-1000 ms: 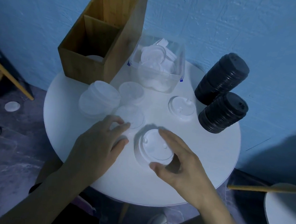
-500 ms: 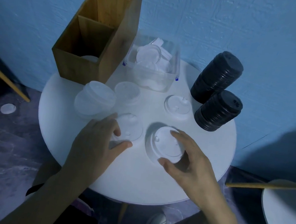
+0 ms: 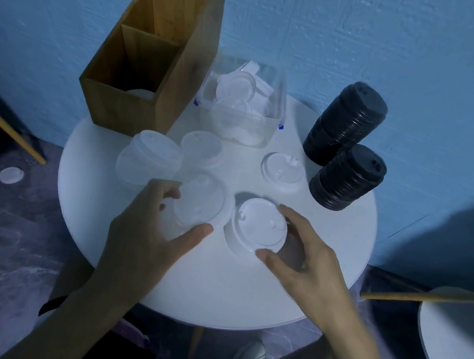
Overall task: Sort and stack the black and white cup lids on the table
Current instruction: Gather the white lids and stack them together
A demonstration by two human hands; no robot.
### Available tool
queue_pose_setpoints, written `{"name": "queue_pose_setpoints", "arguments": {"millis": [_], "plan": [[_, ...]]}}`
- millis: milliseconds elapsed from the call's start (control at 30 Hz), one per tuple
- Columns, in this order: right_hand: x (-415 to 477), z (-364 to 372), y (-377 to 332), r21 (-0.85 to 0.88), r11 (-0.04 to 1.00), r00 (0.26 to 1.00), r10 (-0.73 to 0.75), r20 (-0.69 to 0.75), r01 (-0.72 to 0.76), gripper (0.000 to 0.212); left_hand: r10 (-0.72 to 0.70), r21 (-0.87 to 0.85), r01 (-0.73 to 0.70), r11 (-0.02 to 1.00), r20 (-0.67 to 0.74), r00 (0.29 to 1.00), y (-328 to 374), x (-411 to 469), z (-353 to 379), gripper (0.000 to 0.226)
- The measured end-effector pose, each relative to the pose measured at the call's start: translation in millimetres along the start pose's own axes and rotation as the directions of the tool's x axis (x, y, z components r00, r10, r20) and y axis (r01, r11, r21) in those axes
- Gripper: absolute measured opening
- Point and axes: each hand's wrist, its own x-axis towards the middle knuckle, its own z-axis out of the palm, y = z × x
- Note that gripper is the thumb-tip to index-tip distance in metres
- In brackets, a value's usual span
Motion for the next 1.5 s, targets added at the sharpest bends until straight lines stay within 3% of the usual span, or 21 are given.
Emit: {"name": "queue_pose_setpoints", "arguments": {"millis": [133,333,467,600,767,1067,1167,1233,1333,1433,1500], "plan": [[6.7,13.2,-7.1,0.024,1.000,0.999,0.006,0.035,-0.007,0.091,0.046,-0.075,-0.042,0.996,0.053,0.998,4.3,-2.0,4.2,0.064],[6.3,21.6,-17.6,0.078,0.997,0.993,-0.011,0.118,0.002,0.105,0.153,-0.006,-0.153,0.988,0.146,0.977,3.0,0.9,15.7,0.075],[2.3,14.5,-19.6,0.075,0.996,0.984,-0.056,0.170,0.044,0.080,0.166,0.015,-0.173,0.985,0.211,0.963,3.4,-0.2,20.7,0.075],[2.4,14.3,-20.1,0.106,0.991,0.988,-0.097,0.120,0.085,0.056,0.166,-0.013,-0.168,0.986,0.241,0.956,-1.7,0.6,20.5,0.074],[5.5,19.2,-20.2,0.110,0.991,0.993,-0.087,0.085,0.078,0.053,0.157,0.022,-0.169,0.985,0.282,0.947,-5.9,2.1,17.7,0.089],[12.8,17.4,-19.5,0.103,0.993,0.989,-0.077,0.123,0.065,0.059,0.146,-0.015,-0.149,0.989,0.325,0.935,-9.2,6.5,5.8,0.088],[17.4,13.2,-19.0,0.178,0.982,0.990,-0.086,0.114,0.065,0.047,0.138,-0.054,-0.128,0.990,0.317,0.938,-6.7,5.0,5.9,0.083],[25.8,8.5,-20.4,0.244,0.967,0.997,-0.079,0.016,0.073,0.033,0.137,-0.059,-0.125,0.990,0.309,0.941,-5.7,3.6,6.3,0.079],[48.8,2.6,-13.0,0.037,0.995,0.988,-0.084,-0.128,0.090,0.030,0.138,-0.044,-0.130,0.990,0.299,0.944,-6.2,2.1,6.4,0.077],[71.3,1.3,1.3,-0.272,0.962,0.993,-0.051,-0.108,0.020,0.050,0.131,-0.047,-0.123,0.991,0.287,0.949,-6.9,2.0,5.9,0.079],[77.5,1.1,4.5,-0.348,0.937,0.995,-0.055,-0.089,0.021,0.049,0.132,-0.051,-0.122,0.991,0.285,0.949,-6.7,1.5,5.3,0.080]]}}
